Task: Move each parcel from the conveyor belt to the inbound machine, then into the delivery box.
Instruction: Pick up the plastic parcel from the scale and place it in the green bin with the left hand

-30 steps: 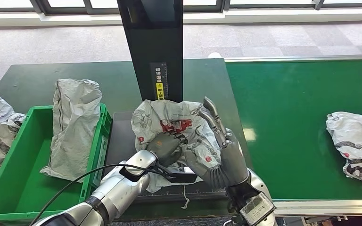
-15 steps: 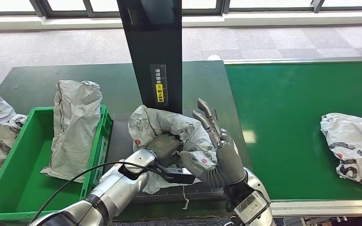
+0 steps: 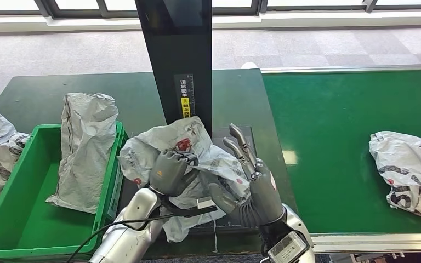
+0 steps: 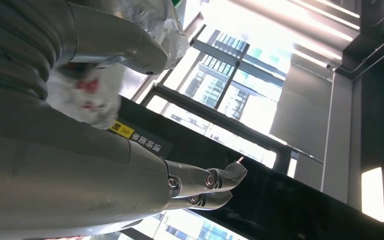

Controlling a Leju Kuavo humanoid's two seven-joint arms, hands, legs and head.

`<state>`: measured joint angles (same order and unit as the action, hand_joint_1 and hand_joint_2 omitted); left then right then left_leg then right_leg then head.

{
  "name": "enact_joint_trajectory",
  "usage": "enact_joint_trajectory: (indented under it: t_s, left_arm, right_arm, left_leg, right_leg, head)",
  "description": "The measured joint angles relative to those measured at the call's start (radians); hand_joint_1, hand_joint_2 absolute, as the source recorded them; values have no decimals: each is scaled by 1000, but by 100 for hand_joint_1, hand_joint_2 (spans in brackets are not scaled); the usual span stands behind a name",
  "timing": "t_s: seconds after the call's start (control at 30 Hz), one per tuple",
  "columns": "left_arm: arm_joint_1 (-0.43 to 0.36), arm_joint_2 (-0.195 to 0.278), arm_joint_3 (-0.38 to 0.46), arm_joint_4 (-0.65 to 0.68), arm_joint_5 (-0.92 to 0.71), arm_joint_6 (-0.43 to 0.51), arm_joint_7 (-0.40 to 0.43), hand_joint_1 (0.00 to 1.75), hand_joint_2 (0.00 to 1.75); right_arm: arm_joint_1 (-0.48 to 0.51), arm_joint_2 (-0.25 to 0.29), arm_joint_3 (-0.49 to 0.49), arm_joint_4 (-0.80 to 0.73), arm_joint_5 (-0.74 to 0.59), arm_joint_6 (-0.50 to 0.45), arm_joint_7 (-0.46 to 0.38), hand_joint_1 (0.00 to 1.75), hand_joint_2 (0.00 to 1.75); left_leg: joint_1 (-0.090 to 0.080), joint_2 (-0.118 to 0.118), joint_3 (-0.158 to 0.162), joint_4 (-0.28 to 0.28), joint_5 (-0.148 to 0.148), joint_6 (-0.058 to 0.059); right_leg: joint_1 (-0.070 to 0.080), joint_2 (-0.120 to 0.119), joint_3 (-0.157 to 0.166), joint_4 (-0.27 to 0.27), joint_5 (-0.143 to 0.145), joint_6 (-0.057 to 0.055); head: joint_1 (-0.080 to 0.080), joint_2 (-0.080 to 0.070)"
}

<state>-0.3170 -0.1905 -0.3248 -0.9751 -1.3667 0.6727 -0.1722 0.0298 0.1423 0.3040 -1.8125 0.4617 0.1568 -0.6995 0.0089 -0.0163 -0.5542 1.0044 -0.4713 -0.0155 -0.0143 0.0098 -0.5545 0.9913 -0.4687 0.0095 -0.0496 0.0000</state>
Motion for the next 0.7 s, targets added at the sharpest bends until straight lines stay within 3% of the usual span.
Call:
enact_joint_trajectory:
  t_s: [0.17, 0.43, 0.7]
  left_arm:
    - [109, 4, 82, -263, 28, 23, -102, 175, 175]
    - [219, -85, 306, -588, 188, 27, -451, 175, 175]
    - [252, -94, 426, -718, 255, 27, -492, 175, 175]
  right_arm:
    - [9, 0, 0, -4, -6, -15, 0, 0, 175]
    - [49, 0, 1, -27, -9, -55, 0, 0, 175]
    - [65, -2, 3, -36, -9, -72, 0, 0, 175]
  left_leg:
    - [0, 0, -3, 0, 0, 0]
    - [0, 0, -4, 0, 0, 0]
    - [0, 0, -5, 0, 0, 0]
  right_leg:
    - [0, 0, -3, 0, 0, 0]
    - [0, 0, -5, 0, 0, 0]
    - [0, 0, -5, 0, 0, 0]
  head:
    - [0, 0]
    - [0, 0]
    - [0, 0]
